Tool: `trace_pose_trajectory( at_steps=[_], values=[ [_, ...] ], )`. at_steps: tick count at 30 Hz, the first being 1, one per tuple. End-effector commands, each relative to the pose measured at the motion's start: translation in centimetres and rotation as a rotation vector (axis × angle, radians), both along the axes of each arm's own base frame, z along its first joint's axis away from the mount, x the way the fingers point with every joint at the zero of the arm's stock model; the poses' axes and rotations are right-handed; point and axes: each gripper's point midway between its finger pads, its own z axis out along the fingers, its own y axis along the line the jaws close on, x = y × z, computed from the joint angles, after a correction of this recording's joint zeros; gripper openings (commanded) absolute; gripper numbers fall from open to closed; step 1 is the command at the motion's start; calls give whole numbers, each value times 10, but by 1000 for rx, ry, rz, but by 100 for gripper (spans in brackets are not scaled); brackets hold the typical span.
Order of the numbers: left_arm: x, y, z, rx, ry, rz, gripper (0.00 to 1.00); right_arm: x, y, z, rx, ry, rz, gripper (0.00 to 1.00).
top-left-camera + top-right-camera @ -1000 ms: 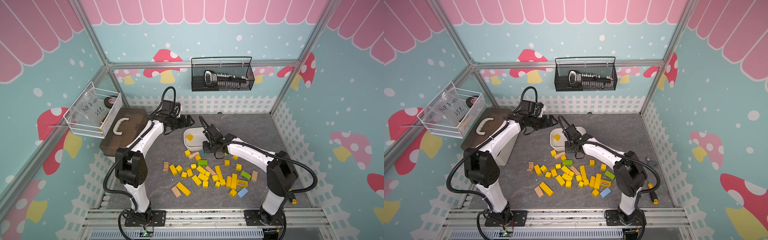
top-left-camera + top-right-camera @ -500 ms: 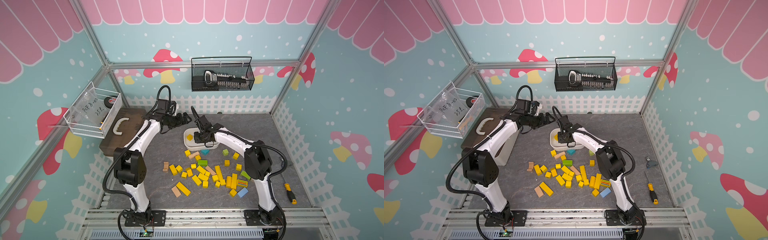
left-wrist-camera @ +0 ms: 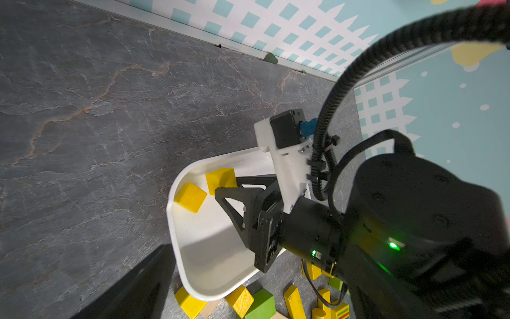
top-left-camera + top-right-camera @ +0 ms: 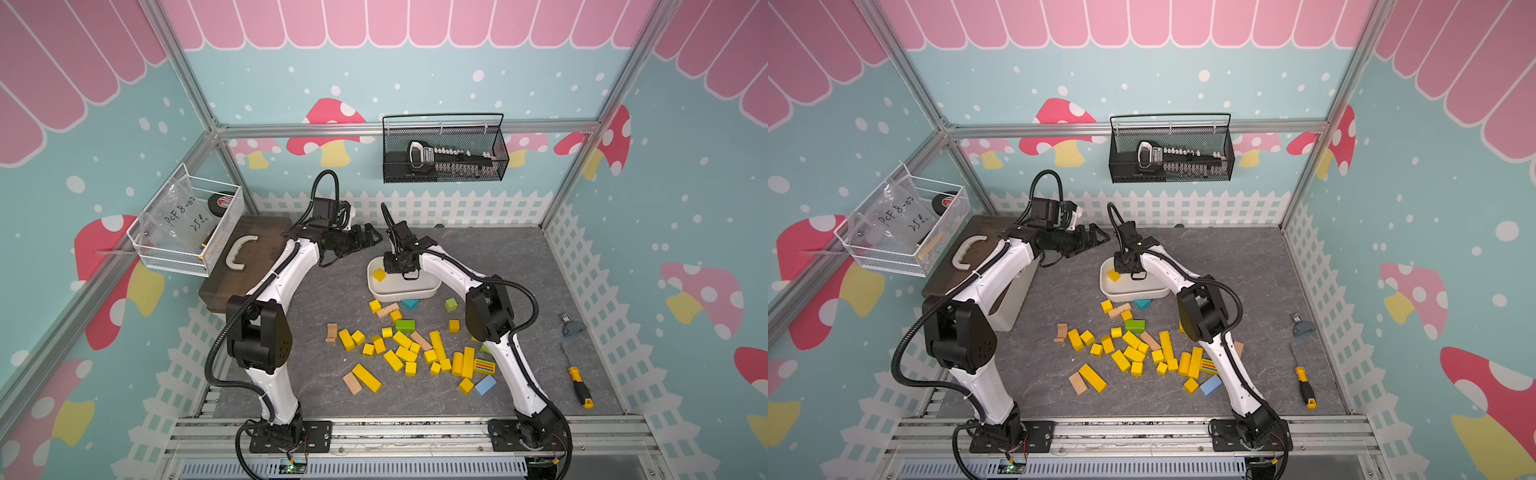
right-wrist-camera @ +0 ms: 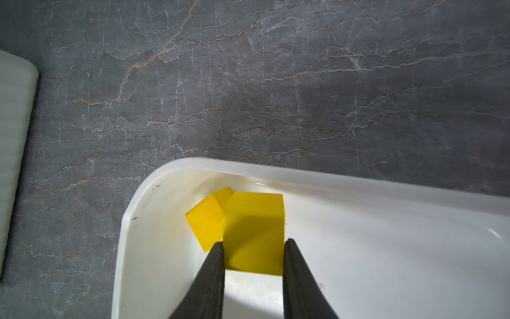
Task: Pick out the yellow building blocks
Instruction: Place the building block in the storage box.
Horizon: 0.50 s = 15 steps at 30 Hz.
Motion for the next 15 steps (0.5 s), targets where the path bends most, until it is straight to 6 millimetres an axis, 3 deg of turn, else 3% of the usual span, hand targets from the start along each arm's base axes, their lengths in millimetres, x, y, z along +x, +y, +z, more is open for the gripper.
trace_pose_trajectory(
  at_steps=[1,7,15],
  values=[
    [2,1,-3,-18,5,0,100,-1,4,-10,2,29,16,31],
    [2,1,-2,-23,3,1,100,0,10,-14,26,36,25,32],
    [2,1,-2,-27,4,-3,100,0,13,-6,44,27,32,43]
  ],
)
